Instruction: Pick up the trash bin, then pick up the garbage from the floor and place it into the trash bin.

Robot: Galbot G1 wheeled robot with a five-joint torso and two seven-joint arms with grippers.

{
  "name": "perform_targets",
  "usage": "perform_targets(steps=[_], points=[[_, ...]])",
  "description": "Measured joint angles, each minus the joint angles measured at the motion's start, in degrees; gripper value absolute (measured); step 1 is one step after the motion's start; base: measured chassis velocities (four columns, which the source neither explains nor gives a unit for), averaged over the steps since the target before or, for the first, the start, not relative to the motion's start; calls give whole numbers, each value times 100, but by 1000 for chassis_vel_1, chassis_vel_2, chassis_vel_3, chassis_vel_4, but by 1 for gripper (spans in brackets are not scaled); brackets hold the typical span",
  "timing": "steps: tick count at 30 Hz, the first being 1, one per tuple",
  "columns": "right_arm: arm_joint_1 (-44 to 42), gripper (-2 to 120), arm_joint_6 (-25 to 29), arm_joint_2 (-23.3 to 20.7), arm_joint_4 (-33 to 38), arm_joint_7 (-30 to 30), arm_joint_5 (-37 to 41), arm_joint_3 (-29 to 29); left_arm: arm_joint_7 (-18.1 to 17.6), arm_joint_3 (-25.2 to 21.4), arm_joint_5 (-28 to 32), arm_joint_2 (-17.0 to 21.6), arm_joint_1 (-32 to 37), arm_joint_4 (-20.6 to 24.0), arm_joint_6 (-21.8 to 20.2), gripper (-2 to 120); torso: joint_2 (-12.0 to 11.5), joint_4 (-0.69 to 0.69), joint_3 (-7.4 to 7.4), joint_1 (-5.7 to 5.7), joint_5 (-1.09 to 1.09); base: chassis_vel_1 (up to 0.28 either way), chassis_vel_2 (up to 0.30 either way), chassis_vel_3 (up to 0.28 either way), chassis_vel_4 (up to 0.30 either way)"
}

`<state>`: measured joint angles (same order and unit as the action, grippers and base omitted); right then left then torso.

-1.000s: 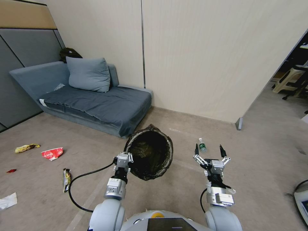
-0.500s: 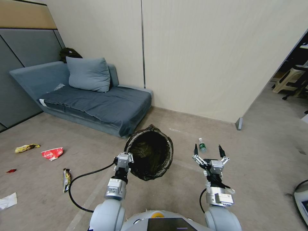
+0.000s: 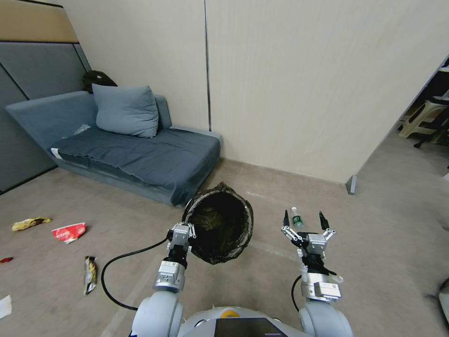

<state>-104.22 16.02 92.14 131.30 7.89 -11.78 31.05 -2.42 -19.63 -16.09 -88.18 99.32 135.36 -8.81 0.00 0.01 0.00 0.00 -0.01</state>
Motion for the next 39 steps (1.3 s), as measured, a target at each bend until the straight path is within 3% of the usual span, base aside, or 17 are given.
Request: perform_targets(steps=[13, 39], points=[[34, 100, 138, 0, -82, -52, -66, 12, -12, 3, -40, -16, 15, -19, 20, 1, 0, -1, 1, 2, 1, -215, 219, 220, -206], [35, 100, 153, 0, -87, -60, -65, 12, -15, 8, -44, -17, 26, -19, 22, 1, 0, -1, 0, 0, 0, -1, -4, -1, 0]])
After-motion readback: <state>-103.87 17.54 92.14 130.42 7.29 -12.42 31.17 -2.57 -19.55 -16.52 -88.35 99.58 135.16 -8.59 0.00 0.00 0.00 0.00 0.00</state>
